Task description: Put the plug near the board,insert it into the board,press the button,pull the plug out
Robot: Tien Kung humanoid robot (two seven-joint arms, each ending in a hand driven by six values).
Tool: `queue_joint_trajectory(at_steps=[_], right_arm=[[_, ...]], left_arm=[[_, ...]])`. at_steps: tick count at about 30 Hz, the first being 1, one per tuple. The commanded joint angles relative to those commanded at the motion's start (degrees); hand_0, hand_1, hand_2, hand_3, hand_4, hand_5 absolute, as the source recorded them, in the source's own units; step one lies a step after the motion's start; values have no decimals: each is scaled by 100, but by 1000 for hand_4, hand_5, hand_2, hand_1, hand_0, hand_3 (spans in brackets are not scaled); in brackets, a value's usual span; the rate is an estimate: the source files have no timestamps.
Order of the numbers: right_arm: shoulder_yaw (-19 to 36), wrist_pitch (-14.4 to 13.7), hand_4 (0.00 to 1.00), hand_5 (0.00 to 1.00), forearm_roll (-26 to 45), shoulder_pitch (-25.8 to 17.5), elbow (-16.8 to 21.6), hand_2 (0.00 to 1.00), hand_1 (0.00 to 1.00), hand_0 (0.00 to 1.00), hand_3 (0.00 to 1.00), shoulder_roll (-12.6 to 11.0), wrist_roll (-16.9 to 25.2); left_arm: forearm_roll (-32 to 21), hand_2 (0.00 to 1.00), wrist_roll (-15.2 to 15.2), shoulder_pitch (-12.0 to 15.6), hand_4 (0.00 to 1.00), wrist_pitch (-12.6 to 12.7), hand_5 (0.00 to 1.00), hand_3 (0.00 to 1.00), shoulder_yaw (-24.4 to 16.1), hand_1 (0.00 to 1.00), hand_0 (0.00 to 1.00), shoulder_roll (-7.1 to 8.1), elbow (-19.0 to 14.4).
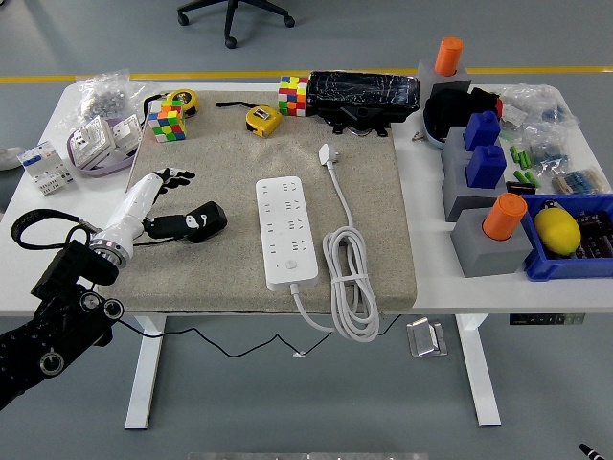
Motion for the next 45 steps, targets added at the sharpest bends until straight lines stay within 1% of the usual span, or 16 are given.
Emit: queue_joint_trajectory(at_steps=[2, 6, 7, 13, 14, 19, 20, 25, 26, 29, 31, 32, 41, 43, 45], right_arm=[[-3, 0, 978, 590, 2, -2, -2, 640, 669, 612, 566, 1, 0], [-9, 1, 978, 590, 7, -6, -6, 640, 669, 612, 566, 3, -1], [-12, 1, 978, 590, 8, -2, -4, 640, 669, 612, 566, 2, -1], [-10, -1, 978, 589, 16, 18, 8, 640, 668, 612, 566, -8, 2], [-10, -2, 978, 590, 15, 21, 7, 640, 669, 612, 565, -11, 1], [-24, -1, 978, 590, 24, 25, 8, 640, 669, 612, 565, -18, -2], [-26, -1, 979, 590, 24, 25, 8, 640, 669, 612, 566, -17, -1], [-34, -2, 979, 590, 28, 22, 9, 640, 669, 612, 566, -16, 0], [-37, -1, 980, 590, 27, 28, 11, 641, 669, 612, 566, -19, 0], [-29, -4, 980, 590, 28, 33, 16, 641, 669, 612, 566, -23, 5], [-29, -3, 980, 590, 27, 36, 20, 641, 669, 612, 566, -29, 5], [-26, -4, 980, 590, 25, 37, 22, 640, 669, 612, 566, -31, 5], [-28, -4, 980, 592, 23, 25, 23, 640, 669, 612, 566, -28, 3], [-30, -5, 980, 592, 23, 23, 26, 640, 669, 612, 566, -29, 4], [-31, -5, 981, 592, 22, 26, 26, 640, 669, 612, 566, -32, 4]], left_arm=[[6, 780, 17, -28, 998, -4, 398, 790, 55, 798, 786, -5, 18], [36, 780, 97, -156, 998, 1, 398, 790, 294, 798, 786, -47, 124], [45, 690, 119, -210, 998, 14, 319, 773, 372, 715, 753, -72, 182], [68, 690, 254, -451, 998, 47, 319, 773, 668, 715, 753, -149, 455], [52, 627, 278, -502, 998, 55, 169, 738, 739, 668, 706, -155, 519], [-50, 627, 332, -642, 998, 57, 169, 738, 950, 668, 706, -162, 736], [-73, 572, 329, -655, 998, 69, 135, 604, 978, 584, 622, -162, 764], [-167, 572, 285, -703, 998, 188, 135, 604, 1076, 584, 622, -177, 873], [-199, 532, 262, -729, 794, 255, 2, 565, 1110, 403, 423, -184, 907], [-270, 532, 204, -773, 794, 379, 2, 565, 1178, 403, 423, -197, 948], [-322, 532, 180, -790, 794, 384, 2, 565, 1191, 403, 423, -199, 946], [-341, 489, 171, -795, 760, 379, 2, 550, 1192, 365, 378, -198, 939], [-356, 475, 180, -792, 759, 300, 2, 545, 1165, 361, 364, -194, 836], [-364, 475, 135, -785, 759, 313, 2, 545, 1147, 361, 364, -183, 761], [-394, 469, 25, -797, 766, 362, 2, 541, 1128, 355, 365, -171, 657]])
